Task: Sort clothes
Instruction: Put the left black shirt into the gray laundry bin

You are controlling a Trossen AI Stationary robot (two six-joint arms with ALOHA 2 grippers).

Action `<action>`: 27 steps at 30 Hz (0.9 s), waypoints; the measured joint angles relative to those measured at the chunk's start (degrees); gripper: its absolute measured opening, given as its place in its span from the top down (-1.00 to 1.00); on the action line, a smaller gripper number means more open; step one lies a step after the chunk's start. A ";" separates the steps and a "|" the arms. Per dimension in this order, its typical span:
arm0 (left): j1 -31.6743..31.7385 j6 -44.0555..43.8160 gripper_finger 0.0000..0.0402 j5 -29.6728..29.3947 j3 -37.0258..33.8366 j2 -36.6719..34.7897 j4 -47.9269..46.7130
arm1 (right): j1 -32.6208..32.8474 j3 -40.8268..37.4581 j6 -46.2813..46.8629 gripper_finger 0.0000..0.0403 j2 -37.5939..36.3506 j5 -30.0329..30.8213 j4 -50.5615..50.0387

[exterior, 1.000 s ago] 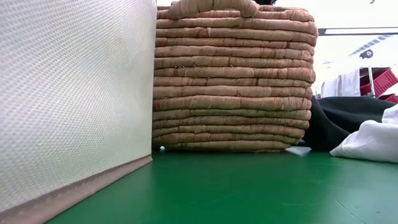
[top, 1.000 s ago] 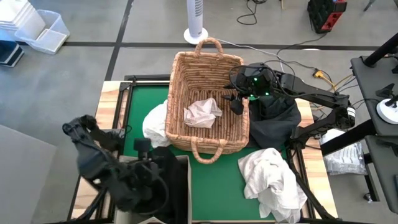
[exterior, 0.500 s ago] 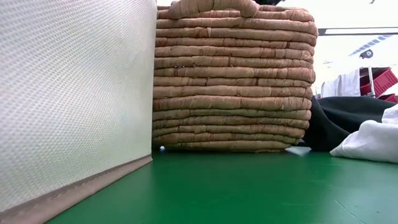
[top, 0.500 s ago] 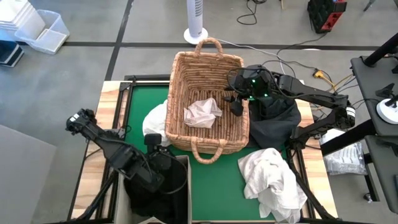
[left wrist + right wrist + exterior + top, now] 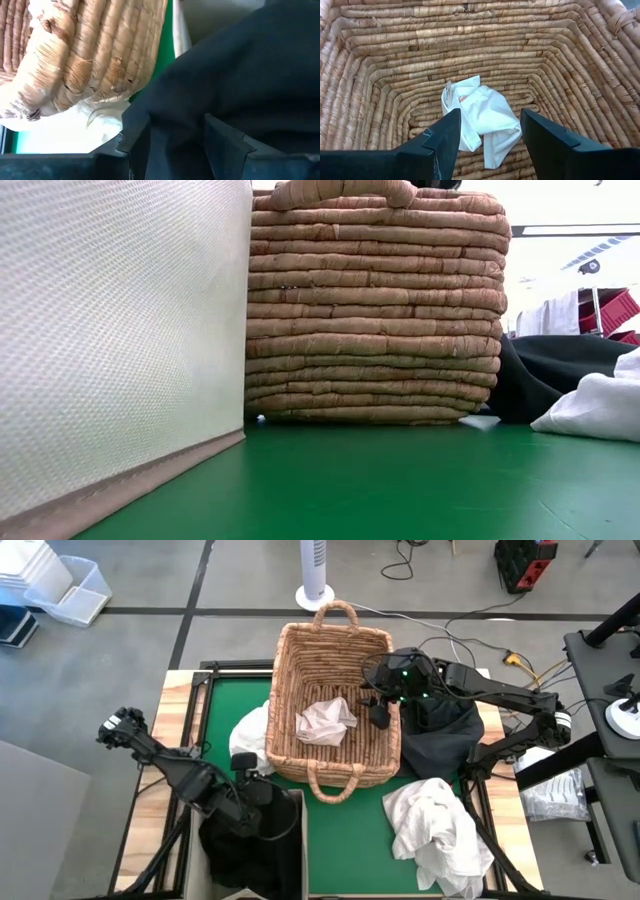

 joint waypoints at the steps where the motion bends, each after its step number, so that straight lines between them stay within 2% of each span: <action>1: 0.18 0.27 0.23 -0.02 -0.34 -0.02 0.12 | 0.00 0.00 -0.02 0.03 0.00 0.00 0.19; 5: 0.50 1.15 0.30 -0.01 -1.34 -0.02 0.29 | 0.00 0.00 0.00 0.03 0.00 0.00 0.27; 20: 0.47 2.88 0.94 0.17 4.00 -0.11 -0.60 | 0.00 0.00 0.00 0.03 0.00 0.00 0.40; 27: 0.00 3.31 1.00 6.65 5.51 -0.09 -0.36 | 0.00 0.00 0.00 0.02 0.00 0.00 0.40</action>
